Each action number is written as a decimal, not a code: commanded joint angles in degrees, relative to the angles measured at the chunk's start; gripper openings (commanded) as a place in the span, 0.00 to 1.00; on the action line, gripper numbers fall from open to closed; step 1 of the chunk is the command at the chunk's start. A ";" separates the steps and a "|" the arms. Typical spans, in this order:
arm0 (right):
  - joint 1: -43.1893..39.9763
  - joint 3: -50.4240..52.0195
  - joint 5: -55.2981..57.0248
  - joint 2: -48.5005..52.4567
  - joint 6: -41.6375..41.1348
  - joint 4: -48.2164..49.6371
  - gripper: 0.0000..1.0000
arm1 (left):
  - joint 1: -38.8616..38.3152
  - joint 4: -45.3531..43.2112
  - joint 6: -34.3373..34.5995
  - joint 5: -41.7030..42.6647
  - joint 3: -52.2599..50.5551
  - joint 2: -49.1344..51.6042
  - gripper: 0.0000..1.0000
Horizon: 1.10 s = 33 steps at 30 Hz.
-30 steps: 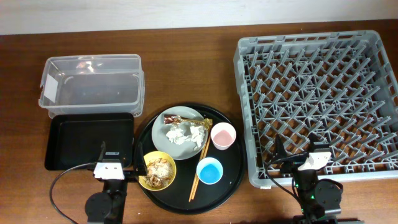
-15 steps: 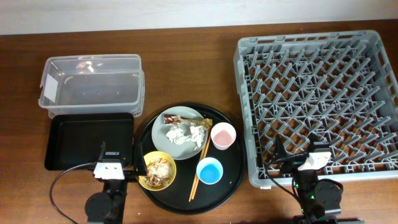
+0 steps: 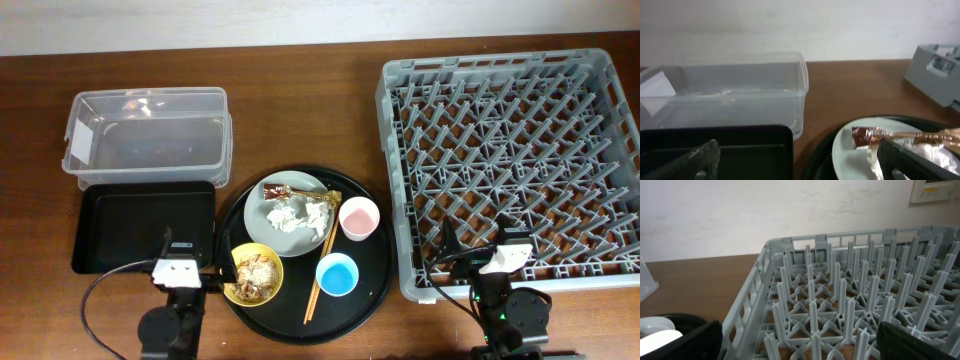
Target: Sort waste into correct bins and load items into the dishwasher rack
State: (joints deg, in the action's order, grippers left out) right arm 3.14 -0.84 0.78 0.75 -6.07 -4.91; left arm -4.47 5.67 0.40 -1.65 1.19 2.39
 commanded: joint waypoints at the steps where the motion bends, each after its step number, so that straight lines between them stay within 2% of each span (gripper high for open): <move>1: -0.17 -3.52 -0.09 2.25 -0.39 -3.39 0.99 | 0.26 3.43 -0.42 0.85 4.50 3.85 0.99; 6: -0.15 -15.47 -0.22 14.03 -0.39 -11.10 0.99 | 0.24 13.14 -0.39 0.87 17.84 16.63 0.99; 7: -0.17 -21.31 -0.33 19.21 -0.37 -16.00 0.99 | 0.24 17.57 0.09 0.92 23.56 22.16 0.99; 9: -0.17 -26.05 -0.35 23.23 -0.37 -20.83 0.99 | 0.24 21.97 0.22 2.62 28.61 26.62 0.99; 14: -0.17 -45.11 -0.55 37.83 -0.37 -42.12 0.98 | 0.24 39.30 0.22 9.99 47.52 45.29 0.99; 17: -0.17 -51.10 -0.81 42.38 -0.37 -49.31 0.99 | 0.24 50.47 0.22 14.62 54.93 55.10 0.99; 19: -0.17 -52.00 -2.80 42.88 -0.37 -49.75 0.99 | 0.24 53.70 0.22 19.98 55.39 59.06 0.99; 23: -0.17 -51.98 -2.93 42.91 -0.35 -49.77 0.99 | 0.22 51.08 0.20 23.15 55.32 63.91 0.99; 27: -0.17 -51.98 -2.93 42.93 -0.37 -49.77 0.99 | -2.01 37.68 0.20 23.74 55.32 68.48 0.99; 31: -0.17 -51.98 -2.95 43.41 -0.37 -49.79 0.99 | -7.76 31.15 0.20 14.03 55.34 77.26 0.99; 33: -0.17 -51.98 -2.95 43.78 -0.37 -49.79 0.99 | -10.03 29.38 0.17 12.04 55.32 82.07 0.98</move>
State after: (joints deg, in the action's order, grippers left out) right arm 3.14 -51.77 -1.61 44.07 -6.07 -54.89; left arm -12.25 36.25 0.47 14.90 55.75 79.53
